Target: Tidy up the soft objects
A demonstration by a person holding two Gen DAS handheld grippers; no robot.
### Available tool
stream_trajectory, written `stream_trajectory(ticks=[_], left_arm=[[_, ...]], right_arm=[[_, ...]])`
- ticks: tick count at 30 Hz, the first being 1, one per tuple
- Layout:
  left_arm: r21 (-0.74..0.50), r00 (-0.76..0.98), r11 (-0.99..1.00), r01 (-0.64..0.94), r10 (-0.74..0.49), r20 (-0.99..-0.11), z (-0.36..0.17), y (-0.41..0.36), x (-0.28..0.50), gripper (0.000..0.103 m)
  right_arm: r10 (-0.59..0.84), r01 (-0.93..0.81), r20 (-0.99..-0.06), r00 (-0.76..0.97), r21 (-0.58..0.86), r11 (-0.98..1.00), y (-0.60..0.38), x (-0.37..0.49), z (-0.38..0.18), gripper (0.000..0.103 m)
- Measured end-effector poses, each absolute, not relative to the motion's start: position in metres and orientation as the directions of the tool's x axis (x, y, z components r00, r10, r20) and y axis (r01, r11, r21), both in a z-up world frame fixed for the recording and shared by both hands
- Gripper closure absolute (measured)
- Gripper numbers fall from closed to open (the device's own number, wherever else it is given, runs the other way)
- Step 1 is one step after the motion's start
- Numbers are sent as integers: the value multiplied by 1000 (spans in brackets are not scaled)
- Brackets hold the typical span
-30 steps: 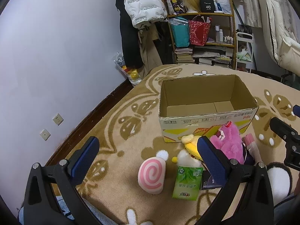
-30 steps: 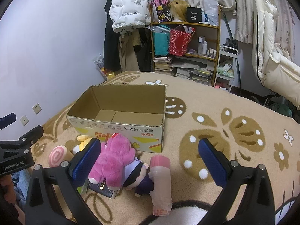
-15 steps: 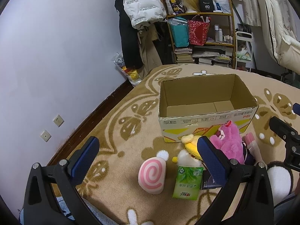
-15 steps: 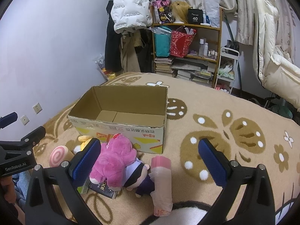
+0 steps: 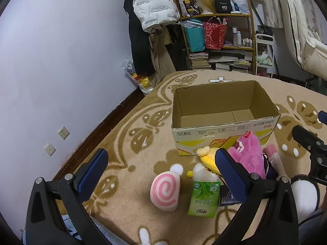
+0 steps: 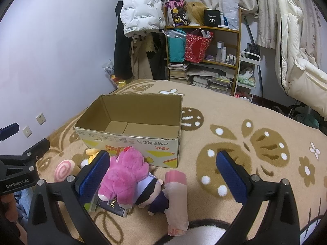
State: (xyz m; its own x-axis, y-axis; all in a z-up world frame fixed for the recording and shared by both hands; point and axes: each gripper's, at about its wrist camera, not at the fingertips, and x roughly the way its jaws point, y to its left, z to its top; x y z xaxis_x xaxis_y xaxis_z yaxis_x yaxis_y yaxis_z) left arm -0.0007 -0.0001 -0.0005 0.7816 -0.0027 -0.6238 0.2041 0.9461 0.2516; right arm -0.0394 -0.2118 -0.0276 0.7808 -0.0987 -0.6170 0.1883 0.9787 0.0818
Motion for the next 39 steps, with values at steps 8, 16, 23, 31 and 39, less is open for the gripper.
stream_trajectory(ticks=[8, 16, 23, 31, 39], left_arm=[[250, 789, 947, 203, -7, -615, 1, -3, -4, 0], [255, 788, 945, 204, -4, -616, 1, -5, -5, 0], [258, 787, 944, 205, -2, -617, 0, -5, -4, 0], [259, 786, 944, 205, 0, -619, -2, -4, -4, 0], [262, 785, 943, 206, 0, -620, -3, -4, -4, 0]], right_arm=[[-100, 188, -615, 783, 81, 979, -211, -40, -26, 0], [-99, 185, -615, 783, 77, 980, -210, -39, -24, 0], [-100, 186, -614, 783, 78, 979, -210, -39, -25, 0], [-99, 184, -615, 782, 76, 980, -210, -39, -26, 0], [-99, 184, -615, 782, 76, 980, -210, -39, -26, 0]])
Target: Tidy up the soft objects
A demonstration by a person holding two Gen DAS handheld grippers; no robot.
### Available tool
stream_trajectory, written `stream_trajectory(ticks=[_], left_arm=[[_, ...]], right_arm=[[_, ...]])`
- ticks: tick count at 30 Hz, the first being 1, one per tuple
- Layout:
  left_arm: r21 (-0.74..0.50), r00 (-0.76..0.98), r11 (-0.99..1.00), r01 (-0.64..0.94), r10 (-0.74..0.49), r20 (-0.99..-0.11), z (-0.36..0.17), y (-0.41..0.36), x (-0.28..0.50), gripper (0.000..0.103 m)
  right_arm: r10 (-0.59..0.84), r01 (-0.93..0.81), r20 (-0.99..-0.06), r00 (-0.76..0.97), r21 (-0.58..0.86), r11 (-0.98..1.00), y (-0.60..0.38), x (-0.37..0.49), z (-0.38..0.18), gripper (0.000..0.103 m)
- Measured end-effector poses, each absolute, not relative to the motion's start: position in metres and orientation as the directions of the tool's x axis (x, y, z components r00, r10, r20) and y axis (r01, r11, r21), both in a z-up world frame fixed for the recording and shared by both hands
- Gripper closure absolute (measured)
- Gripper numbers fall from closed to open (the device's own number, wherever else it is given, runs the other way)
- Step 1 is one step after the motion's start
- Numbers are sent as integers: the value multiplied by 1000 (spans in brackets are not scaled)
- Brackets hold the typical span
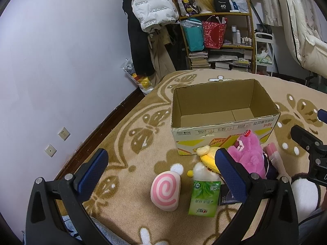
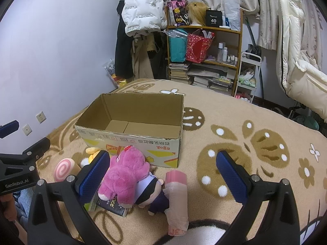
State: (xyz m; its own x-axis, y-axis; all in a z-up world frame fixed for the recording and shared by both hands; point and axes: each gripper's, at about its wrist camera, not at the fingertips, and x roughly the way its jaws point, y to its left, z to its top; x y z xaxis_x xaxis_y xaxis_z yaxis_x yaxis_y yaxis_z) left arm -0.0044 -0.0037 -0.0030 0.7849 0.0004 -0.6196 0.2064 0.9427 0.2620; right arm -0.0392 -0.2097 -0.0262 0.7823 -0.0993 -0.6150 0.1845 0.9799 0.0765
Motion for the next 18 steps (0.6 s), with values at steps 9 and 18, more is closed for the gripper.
stream_trajectory(ticks=[9, 18], left_arm=[[279, 778, 937, 209, 13, -628, -7, -6, -2, 0], [240, 734, 946, 218, 4, -680, -16, 0, 4, 0]], right_arm=[[-106, 184, -616, 780, 64, 981, -208, -39, -26, 0], [-113, 174, -617, 779, 38, 984, -206, -40, -29, 0]])
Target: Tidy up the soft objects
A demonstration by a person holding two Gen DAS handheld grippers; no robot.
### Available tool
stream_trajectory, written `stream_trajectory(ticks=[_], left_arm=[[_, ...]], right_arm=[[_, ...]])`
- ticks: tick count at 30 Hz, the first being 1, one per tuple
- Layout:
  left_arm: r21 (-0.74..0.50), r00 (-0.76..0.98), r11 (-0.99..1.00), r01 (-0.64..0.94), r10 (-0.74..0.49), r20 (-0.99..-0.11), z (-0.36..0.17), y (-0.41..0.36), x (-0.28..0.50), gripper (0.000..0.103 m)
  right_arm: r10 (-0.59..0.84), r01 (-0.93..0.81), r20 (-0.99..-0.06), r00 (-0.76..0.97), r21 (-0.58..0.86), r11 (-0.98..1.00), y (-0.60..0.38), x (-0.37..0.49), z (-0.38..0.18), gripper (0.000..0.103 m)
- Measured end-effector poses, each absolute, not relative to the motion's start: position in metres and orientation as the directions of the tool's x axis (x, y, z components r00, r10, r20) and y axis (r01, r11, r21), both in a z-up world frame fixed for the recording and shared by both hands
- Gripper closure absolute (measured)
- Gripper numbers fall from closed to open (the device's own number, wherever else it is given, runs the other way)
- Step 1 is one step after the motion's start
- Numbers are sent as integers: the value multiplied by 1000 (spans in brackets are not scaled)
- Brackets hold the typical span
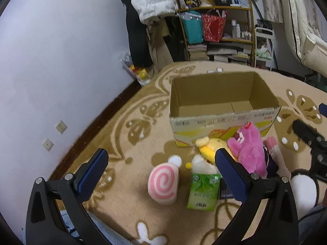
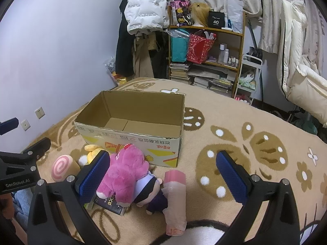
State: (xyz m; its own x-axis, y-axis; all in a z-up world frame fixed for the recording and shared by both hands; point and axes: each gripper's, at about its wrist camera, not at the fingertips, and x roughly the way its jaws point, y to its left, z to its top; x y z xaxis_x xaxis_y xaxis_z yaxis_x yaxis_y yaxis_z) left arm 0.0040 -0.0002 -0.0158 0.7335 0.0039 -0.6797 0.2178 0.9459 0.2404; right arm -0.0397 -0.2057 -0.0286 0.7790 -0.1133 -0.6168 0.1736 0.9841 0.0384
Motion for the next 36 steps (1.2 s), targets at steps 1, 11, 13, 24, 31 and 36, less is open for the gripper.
stream_trajectory(ticks=[1, 11, 13, 24, 31, 36], left_arm=[[244, 728, 946, 212, 14, -685, -18, 1, 6, 0], [173, 686, 971, 167, 11, -727, -19, 25, 39, 0], [137, 669, 979, 154, -2, -743, -21, 33, 46, 0], [93, 556, 990, 109, 17, -831, -57, 45, 81, 0], [79, 482, 987, 139, 2, -876, -80, 36, 87, 0], [84, 439, 985, 150, 10, -898, -94, 33, 91, 0]], right_arm=[[-115, 176, -616, 779, 39, 984, -207, -40, -29, 0], [-18, 177, -649, 761, 180, 968, -227, -20, -40, 0], [3, 182, -656, 755, 214, 960, -229, -13, -44, 0], [48, 136, -717, 696, 197, 971, -214, 20, -75, 0], [117, 83, -725, 678, 234, 969, -198, 27, -84, 0], [151, 93, -750, 644, 272, 958, -193, 34, -98, 5]])
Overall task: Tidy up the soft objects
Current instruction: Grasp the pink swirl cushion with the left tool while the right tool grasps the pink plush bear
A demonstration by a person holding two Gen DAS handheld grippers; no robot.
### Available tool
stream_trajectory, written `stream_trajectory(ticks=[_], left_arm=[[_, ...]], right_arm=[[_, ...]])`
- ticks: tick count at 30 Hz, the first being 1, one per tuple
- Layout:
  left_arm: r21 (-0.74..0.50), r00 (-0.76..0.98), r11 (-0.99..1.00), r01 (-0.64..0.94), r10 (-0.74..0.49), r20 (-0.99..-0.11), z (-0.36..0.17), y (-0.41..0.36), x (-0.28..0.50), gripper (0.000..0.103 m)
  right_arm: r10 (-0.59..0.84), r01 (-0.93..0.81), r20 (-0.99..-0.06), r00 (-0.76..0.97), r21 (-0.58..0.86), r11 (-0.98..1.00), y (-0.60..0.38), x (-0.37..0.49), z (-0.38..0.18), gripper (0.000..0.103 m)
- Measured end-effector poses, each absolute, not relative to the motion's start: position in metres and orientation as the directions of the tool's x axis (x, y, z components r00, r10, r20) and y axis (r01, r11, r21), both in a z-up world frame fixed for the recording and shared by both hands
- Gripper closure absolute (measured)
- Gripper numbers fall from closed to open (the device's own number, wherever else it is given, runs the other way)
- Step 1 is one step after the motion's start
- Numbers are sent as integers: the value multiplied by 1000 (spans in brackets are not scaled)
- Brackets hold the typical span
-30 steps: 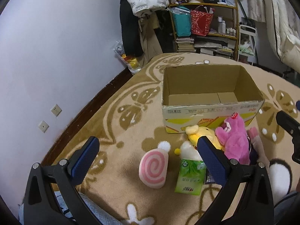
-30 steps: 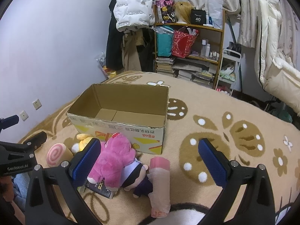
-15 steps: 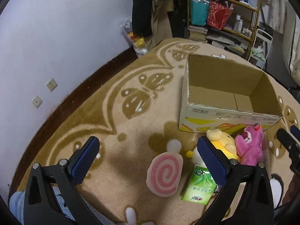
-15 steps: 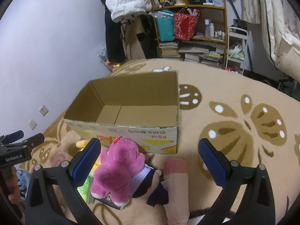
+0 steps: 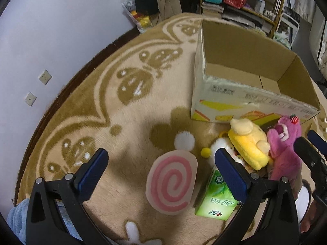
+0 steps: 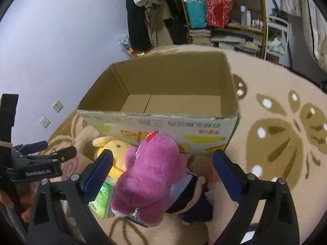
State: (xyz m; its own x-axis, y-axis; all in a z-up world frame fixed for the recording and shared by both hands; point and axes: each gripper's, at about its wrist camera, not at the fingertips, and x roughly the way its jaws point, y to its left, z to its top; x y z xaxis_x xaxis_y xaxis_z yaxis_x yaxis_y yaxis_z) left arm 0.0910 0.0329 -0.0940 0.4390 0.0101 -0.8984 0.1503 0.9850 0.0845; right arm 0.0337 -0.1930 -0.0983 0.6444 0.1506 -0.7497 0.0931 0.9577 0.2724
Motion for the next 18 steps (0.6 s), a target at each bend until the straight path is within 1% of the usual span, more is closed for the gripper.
stream_trajectory(ticks=[1, 4, 8, 10, 11, 12, 13, 14, 15, 16, 17, 18], left_arm=[[82, 426, 985, 154, 9, -905, -98, 32, 91, 0], [84, 396, 984, 159, 14, -918, -108, 31, 94, 0], [113, 329, 979, 171, 52, -943, -126, 29, 97, 1], [122, 312, 977, 175, 63, -948, -132, 28, 98, 8], [124, 302, 976, 177, 66, -951, -134, 28, 98, 9], [124, 295, 976, 178, 68, -953, -136, 28, 98, 14], [112, 289, 977, 182, 56, -956, -138, 28, 98, 24], [102, 277, 977, 186, 48, -960, -139, 28, 98, 31], [96, 264, 977, 188, 44, -963, -141, 29, 98, 42], [81, 250, 978, 190, 32, -968, -143, 29, 98, 51], [69, 245, 979, 190, 21, -969, -143, 29, 98, 52], [73, 251, 979, 192, 23, -968, -142, 28, 98, 56]], right_arm=[[153, 95, -755, 637, 274, 957, -193, 35, -101, 9], [162, 96, -770, 617, 278, 956, -194, 41, -109, 14], [156, 98, -784, 602, 266, 959, -193, 44, -116, 16], [138, 87, -791, 596, 234, 968, -188, 45, -118, 16], [134, 82, -794, 593, 225, 971, -187, 45, -117, 16], [135, 75, -796, 589, 221, 972, -185, 45, -118, 19], [144, 64, -799, 584, 222, 973, -183, 45, -118, 21], [151, 56, -799, 582, 225, 973, -181, 44, -117, 24], [150, 53, -799, 583, 221, 974, -180, 43, -117, 27], [146, 52, -799, 584, 216, 975, -179, 42, -116, 28], [151, 47, -801, 579, 218, 975, -178, 42, -116, 30], [158, 43, -804, 573, 222, 974, -177, 42, -117, 34]])
